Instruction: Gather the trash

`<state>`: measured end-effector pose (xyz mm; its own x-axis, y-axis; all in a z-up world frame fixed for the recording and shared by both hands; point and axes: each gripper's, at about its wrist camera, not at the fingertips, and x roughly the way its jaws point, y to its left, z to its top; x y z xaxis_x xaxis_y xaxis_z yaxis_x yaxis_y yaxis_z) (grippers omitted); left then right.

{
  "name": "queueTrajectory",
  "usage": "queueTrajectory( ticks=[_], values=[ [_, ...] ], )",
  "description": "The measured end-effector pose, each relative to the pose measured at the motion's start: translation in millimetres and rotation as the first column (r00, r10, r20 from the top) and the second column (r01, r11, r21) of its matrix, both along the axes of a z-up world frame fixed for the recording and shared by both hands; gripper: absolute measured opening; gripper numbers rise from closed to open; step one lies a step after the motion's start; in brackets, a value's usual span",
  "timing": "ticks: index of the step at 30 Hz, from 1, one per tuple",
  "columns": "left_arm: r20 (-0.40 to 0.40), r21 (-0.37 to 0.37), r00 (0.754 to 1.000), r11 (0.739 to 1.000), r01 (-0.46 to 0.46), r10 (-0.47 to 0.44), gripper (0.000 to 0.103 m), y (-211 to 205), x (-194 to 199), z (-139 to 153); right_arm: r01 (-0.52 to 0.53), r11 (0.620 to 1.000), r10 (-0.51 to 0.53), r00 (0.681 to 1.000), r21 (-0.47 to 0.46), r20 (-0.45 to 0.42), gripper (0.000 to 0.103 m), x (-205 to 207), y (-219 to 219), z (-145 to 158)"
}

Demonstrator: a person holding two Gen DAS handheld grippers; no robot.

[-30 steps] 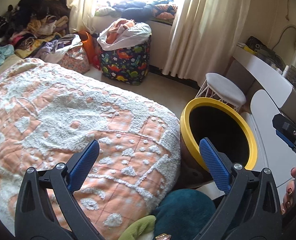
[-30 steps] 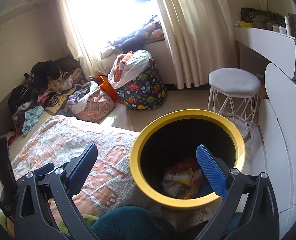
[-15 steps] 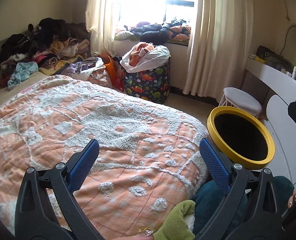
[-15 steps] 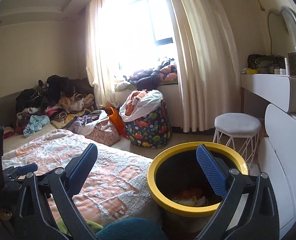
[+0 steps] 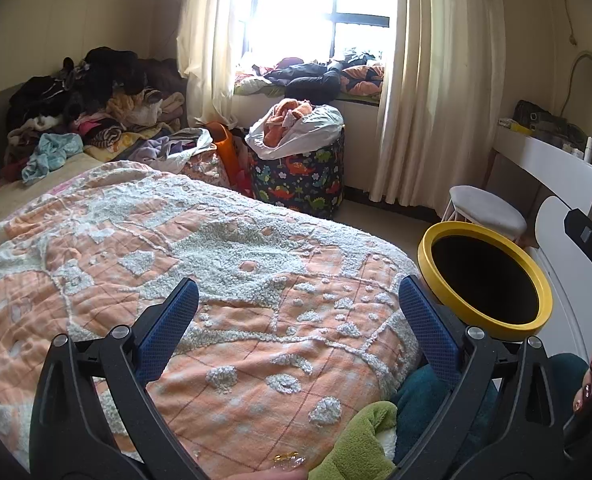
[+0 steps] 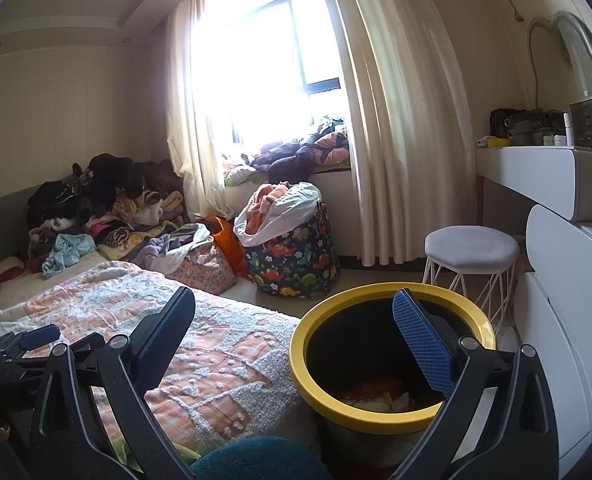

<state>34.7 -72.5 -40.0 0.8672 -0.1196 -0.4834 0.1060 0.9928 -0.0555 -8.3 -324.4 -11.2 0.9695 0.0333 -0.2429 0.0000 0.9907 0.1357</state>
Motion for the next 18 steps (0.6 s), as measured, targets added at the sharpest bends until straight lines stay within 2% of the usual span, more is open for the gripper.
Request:
queueTrajectory(
  ticks=[18],
  values=[
    [0.004, 0.0, 1.0, 1.0, 0.002, -0.002, 0.092, -3.0, -1.7, 1.4, -0.001, 1.0, 0.001, 1.0, 0.003, 0.008, 0.097, 1.3, 2.8, -1.2]
  ],
)
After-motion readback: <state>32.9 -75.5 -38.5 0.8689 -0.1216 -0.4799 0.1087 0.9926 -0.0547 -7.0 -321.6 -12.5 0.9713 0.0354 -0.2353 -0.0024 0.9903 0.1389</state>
